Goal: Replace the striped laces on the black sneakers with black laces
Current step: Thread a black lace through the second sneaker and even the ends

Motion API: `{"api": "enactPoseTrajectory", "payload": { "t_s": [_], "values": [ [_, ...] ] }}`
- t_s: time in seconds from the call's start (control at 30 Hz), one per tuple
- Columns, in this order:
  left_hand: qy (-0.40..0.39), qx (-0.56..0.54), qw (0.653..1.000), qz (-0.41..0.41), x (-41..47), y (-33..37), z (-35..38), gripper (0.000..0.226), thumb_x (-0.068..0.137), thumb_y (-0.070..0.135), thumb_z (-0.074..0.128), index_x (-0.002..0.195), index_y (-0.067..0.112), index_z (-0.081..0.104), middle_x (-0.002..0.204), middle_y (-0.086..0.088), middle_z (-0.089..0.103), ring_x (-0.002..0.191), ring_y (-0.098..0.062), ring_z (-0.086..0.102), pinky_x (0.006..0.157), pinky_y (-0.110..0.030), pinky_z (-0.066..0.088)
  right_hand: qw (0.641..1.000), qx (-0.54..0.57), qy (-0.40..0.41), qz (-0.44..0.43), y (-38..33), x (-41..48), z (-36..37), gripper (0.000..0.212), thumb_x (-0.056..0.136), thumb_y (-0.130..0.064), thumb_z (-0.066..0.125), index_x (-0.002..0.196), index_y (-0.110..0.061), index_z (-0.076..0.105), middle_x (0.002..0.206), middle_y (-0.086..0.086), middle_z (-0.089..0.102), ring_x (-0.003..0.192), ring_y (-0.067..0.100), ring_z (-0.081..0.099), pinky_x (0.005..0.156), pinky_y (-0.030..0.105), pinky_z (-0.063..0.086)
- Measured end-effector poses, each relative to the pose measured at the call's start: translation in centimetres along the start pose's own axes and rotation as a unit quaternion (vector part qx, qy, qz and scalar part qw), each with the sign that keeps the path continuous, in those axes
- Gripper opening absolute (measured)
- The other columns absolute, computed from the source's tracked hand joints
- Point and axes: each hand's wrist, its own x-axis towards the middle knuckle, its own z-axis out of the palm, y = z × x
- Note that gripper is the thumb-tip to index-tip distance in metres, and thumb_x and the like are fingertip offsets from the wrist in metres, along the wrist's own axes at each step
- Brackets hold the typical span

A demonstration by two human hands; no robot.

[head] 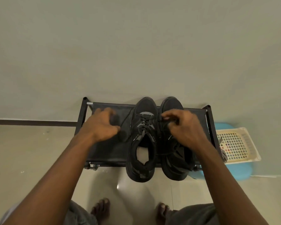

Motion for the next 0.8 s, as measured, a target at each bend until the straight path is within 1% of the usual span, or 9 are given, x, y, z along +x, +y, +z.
{"api": "enactPoseTrajectory", "payload": {
  "t_s": [0.07, 0.13, 0.23, 0.33, 0.47, 0.53, 0.63, 0.73, 0.8],
  "values": [
    [-0.047, -0.136, 0.987, 0.070, 0.0, 1.4, 0.4, 0.040, 0.089, 0.019, 0.080, 0.125, 0.027, 0.064, 0.130, 0.002, 0.063, 0.119, -0.020, 0.063, 0.106, -0.040, 0.052, 0.993, 0.032, -0.107, -0.036, -0.8, -0.1, 0.8, 0.042, 0.090, 0.003, 0.060, 0.122, -0.022, 0.072, 0.106, -0.010, 0.071, 0.095, -0.001, 0.064, 0.089, 0.015, 0.055],
    [-0.087, -0.199, 0.970, 0.104, -0.2, 2.4, 1.0, 0.029, 0.088, 0.008, 0.080, 0.111, 0.023, 0.070, 0.110, 0.001, 0.072, 0.102, -0.014, 0.070, 0.099, -0.035, 0.058, 0.989, 0.002, -0.139, -0.055, -0.9, 0.0, 1.7, 0.035, 0.092, -0.006, 0.066, 0.123, -0.023, 0.071, 0.102, -0.011, 0.071, 0.091, 0.002, 0.066, 0.088, 0.019, 0.057],
    [-0.082, -0.162, 0.975, 0.132, -0.5, 3.3, 2.0, 0.019, 0.087, 0.009, 0.082, 0.097, 0.023, 0.073, 0.090, 0.002, 0.075, 0.085, -0.010, 0.071, 0.087, -0.028, 0.060, 0.990, -0.030, -0.122, -0.058, -0.6, 0.3, 2.1, 0.027, 0.092, -0.015, 0.073, 0.117, -0.023, 0.074, 0.095, -0.010, 0.073, 0.085, 0.002, 0.067, 0.084, 0.024, 0.059],
    [-0.065, -0.149, 0.976, 0.144, -0.5, 3.2, 2.3, 0.015, 0.087, 0.014, 0.082, 0.089, 0.026, 0.075, 0.083, 0.004, 0.074, 0.080, -0.010, 0.071, 0.081, -0.028, 0.059, 0.993, -0.022, -0.096, -0.066, -0.2, 0.3, 1.8, 0.015, 0.093, -0.020, 0.074, 0.107, -0.023, 0.078, 0.092, -0.010, 0.074, 0.082, 0.002, 0.068, 0.081, 0.025, 0.060],
    [-0.024, -0.186, 0.966, 0.178, -0.5, 3.0, 1.1, 0.007, 0.091, 0.020, 0.079, 0.089, 0.026, 0.078, 0.082, 0.010, 0.076, 0.081, -0.008, 0.070, 0.082, -0.026, 0.056, 0.994, 0.045, -0.036, -0.088, -0.6, 0.0, 0.5, 0.007, 0.091, -0.015, 0.075, 0.094, -0.019, 0.080, 0.078, -0.016, 0.066, 0.077, -0.006, 0.064, 0.065, 0.008, 0.050],
    [-0.033, -0.162, 0.968, 0.190, -0.6, 2.9, 0.5, 0.006, 0.092, 0.022, 0.078, 0.088, 0.027, 0.078, 0.081, 0.011, 0.075, 0.081, -0.006, 0.070, 0.083, -0.026, 0.055, 0.995, 0.018, -0.036, -0.089, -0.5, -0.2, 0.1, 0.006, 0.092, -0.019, 0.075, 0.090, -0.023, 0.079, 0.078, -0.015, 0.067, 0.074, -0.002, 0.064, 0.064, 0.012, 0.051],
    [-0.049, -0.056, 0.982, 0.175, -0.3, 1.8, -0.2, 0.012, 0.092, 0.021, 0.077, 0.084, 0.029, 0.075, 0.081, 0.016, 0.075, 0.079, 0.000, 0.069, 0.083, -0.031, 0.055, 0.993, -0.097, -0.056, -0.044, 0.7, -0.2, -0.8, 0.008, 0.092, -0.027, 0.073, 0.085, -0.030, 0.076, 0.084, -0.013, 0.072, 0.078, 0.005, 0.067, 0.074, 0.031, 0.057],
    [-0.086, -0.006, 0.986, 0.142, 0.0, 0.8, -0.6, 0.016, 0.091, 0.018, 0.078, 0.082, 0.030, 0.075, 0.080, 0.020, 0.076, 0.077, 0.006, 0.069, 0.084, -0.031, 0.057, 0.986, -0.126, -0.110, 0.009, 1.4, -0.3, -1.6, 0.015, 0.090, -0.027, 0.075, 0.078, -0.034, 0.074, 0.084, -0.013, 0.074, 0.083, 0.010, 0.069, 0.080, 0.037, 0.059],
    [-0.103, 0.006, 0.987, 0.126, 0.0, 0.7, -0.4, 0.015, 0.091, 0.018, 0.078, 0.082, 0.029, 0.076, 0.078, 0.018, 0.076, 0.076, 0.005, 0.069, 0.084, -0.031, 0.057, 0.984, -0.142, -0.110, 0.016, 1.3, -0.3, -1.2, 0.012, 0.090, -0.027, 0.075, 0.079, -0.033, 0.075, 0.086, -0.011, 0.075, 0.086, 0.011, 0.069, 0.081, 0.037, 0.059]
  ]
}}
